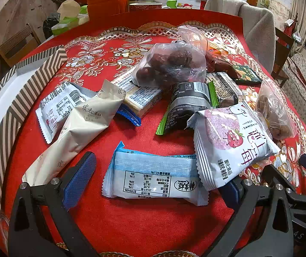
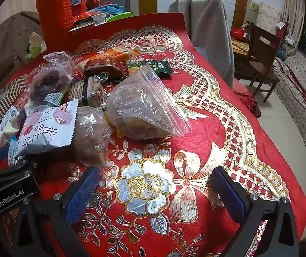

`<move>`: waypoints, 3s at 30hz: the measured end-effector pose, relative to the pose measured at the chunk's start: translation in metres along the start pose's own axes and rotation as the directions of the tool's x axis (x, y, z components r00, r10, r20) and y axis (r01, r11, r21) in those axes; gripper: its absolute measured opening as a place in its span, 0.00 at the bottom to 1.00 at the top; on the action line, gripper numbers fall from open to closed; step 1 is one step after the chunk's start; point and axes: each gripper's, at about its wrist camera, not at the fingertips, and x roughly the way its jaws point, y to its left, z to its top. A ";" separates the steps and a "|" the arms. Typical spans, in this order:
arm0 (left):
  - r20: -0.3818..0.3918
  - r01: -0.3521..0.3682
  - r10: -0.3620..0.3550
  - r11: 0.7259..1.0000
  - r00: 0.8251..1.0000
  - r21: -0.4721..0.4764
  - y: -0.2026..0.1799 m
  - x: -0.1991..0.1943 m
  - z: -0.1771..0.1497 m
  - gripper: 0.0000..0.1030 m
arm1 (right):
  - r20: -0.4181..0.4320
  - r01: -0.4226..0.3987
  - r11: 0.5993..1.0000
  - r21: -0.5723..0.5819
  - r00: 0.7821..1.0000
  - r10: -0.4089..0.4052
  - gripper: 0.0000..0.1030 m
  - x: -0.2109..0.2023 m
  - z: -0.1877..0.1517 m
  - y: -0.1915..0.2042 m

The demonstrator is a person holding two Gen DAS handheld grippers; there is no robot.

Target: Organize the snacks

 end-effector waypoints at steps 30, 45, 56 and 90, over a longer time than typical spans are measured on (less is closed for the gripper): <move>0.000 0.000 0.000 1.000 1.000 0.000 0.000 0.000 0.000 1.00 | 0.000 -0.002 1.000 -0.001 1.000 0.002 1.00 0.002 0.002 0.002; -0.144 0.085 -0.067 0.988 0.987 0.125 0.006 -0.013 -0.013 1.00 | -0.001 -0.001 1.000 0.000 1.000 0.001 1.00 0.003 0.002 0.004; -0.283 0.240 -0.142 0.906 0.949 0.350 0.011 -0.029 -0.037 1.00 | -0.003 0.005 1.000 0.006 1.000 -0.005 1.00 0.001 -0.001 0.009; -0.236 0.060 0.008 0.959 0.972 0.278 0.076 0.019 0.041 0.88 | -0.001 0.014 1.000 0.024 1.000 -0.014 1.00 -0.002 -0.006 0.008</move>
